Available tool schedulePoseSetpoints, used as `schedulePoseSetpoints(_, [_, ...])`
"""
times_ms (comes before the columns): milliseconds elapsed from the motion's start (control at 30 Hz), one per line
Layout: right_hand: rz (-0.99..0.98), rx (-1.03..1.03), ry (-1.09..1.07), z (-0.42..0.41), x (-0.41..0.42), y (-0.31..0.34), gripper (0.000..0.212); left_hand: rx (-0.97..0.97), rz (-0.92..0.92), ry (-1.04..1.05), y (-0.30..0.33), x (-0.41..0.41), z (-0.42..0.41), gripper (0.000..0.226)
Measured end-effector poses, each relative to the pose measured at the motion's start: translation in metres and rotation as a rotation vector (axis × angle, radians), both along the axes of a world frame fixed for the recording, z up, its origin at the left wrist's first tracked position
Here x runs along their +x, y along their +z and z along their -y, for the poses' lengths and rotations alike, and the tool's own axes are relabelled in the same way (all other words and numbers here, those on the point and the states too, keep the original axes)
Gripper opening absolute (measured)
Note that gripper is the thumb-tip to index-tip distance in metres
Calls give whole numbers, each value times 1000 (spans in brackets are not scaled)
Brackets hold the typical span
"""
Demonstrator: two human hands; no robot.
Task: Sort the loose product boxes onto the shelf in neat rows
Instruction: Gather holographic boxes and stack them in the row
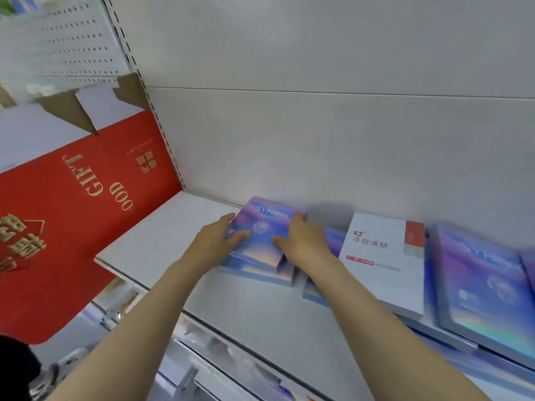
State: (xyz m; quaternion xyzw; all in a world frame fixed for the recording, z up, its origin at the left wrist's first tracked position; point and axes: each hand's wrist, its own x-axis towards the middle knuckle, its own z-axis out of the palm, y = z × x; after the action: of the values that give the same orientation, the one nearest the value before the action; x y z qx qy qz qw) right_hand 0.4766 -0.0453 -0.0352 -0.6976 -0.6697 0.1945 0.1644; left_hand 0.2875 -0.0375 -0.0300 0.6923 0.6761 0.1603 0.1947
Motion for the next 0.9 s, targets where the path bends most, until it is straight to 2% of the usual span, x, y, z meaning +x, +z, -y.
schedulePoseSetpoints(100, [-81,-6,-17,-1,-1,-3,69,49,91,82,-6,4,-7,73])
schedulePoseSetpoints(200, [-282,56,21,1,1,-2,82,91,183,238,-8,-1,-10,76])
schedulePoseSetpoints(300, [-443,154,108,2,-4,2,83,42,479,280,-5,-16,-9,38])
schedulePoseSetpoints(367, [-435,151,123,0,-9,2,83,21,638,316,-3,-28,-9,33])
schedulePoseSetpoints(433, [-319,71,76,-3,-11,0,87,10,745,365,-4,-43,-12,35])
schedulePoseSetpoints(533, [-126,4,-39,-2,-15,-6,90,-24,786,385,-5,-67,-15,26])
schedulePoseSetpoints(600, [-96,-9,-121,-1,-22,-6,92,-74,804,371,-8,-80,-16,20])
schedulePoseSetpoints(700, [-90,-75,-205,0,-31,-4,89,-147,807,352,-15,-89,-19,27])
schedulePoseSetpoints(900, [-504,-56,-426,-2,-47,-1,74,-263,747,259,-22,-102,-27,39])
